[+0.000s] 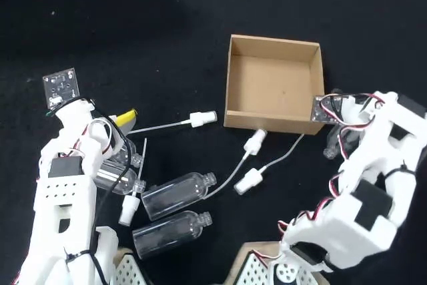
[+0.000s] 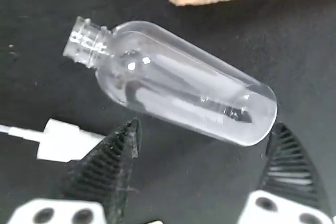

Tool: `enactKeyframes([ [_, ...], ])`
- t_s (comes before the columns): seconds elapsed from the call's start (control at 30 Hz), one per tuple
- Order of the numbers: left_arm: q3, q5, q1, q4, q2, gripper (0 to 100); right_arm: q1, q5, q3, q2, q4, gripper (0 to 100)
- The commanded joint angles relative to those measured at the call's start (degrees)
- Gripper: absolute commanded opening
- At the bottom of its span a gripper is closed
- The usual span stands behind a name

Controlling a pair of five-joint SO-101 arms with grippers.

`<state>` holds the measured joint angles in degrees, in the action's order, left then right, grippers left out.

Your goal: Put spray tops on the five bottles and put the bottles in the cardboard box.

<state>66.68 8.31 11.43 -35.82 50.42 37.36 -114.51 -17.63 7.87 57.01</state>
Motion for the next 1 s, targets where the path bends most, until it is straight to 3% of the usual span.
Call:
enactKeyframes([
  [0.0, -0.7, 0.6, 0.0, 1.1, -0.1, 33, 0.3, -0.7, 3.5, 0.8, -1.6, 34.4],
  [0.37, -0.7, 0.6, 0.0, 1.1, -0.1, 33, -5.1, -0.8, 0.0, 1.9, -1.7, 34.2],
  [0.5, -0.7, 0.6, 0.0, 1.1, -0.1, 33, -4.5, -5.3, -2.0, 1.5, -1.3, 33.4],
  [0.83, -0.7, 0.6, 0.0, 1.1, 0.2, 33, -1.6, -5.2, -2.1, 1.3, 2.9, 1.1],
  [0.97, -0.7, 0.6, 0.0, 1.1, 0.2, 33, -1.4, -5.2, -2.0, 1.3, 6.2, 1.0],
])
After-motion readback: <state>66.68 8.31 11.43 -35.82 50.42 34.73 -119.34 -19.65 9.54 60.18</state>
